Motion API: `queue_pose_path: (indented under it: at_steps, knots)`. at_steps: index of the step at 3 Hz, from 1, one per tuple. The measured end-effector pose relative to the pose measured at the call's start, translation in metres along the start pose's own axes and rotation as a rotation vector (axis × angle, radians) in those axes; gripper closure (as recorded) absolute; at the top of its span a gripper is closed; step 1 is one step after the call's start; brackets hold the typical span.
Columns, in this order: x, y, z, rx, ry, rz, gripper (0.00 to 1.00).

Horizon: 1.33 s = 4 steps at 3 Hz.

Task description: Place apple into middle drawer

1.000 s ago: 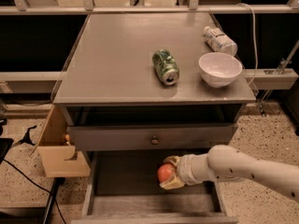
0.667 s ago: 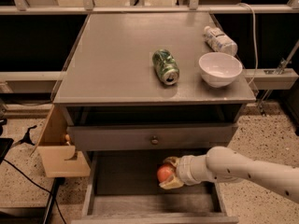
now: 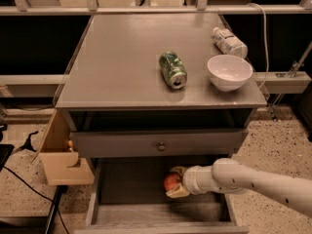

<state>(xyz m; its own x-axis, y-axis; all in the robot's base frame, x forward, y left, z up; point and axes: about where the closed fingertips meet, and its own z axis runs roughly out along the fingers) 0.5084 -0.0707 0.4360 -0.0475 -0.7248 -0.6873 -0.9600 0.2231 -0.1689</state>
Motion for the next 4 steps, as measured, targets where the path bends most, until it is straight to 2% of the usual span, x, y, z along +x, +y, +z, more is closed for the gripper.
queue_pose_path:
  at_steps: [1,2,3,4]
  knots:
    - [0.011,0.002,0.017,-0.009,-0.019,0.005,1.00]
    - [0.023,0.011,0.049,-0.033,-0.056,-0.007,1.00]
    - [0.023,0.011,0.052,-0.035,-0.056,-0.008,1.00]
    - [0.023,0.011,0.052,-0.035,-0.056,-0.008,0.81]
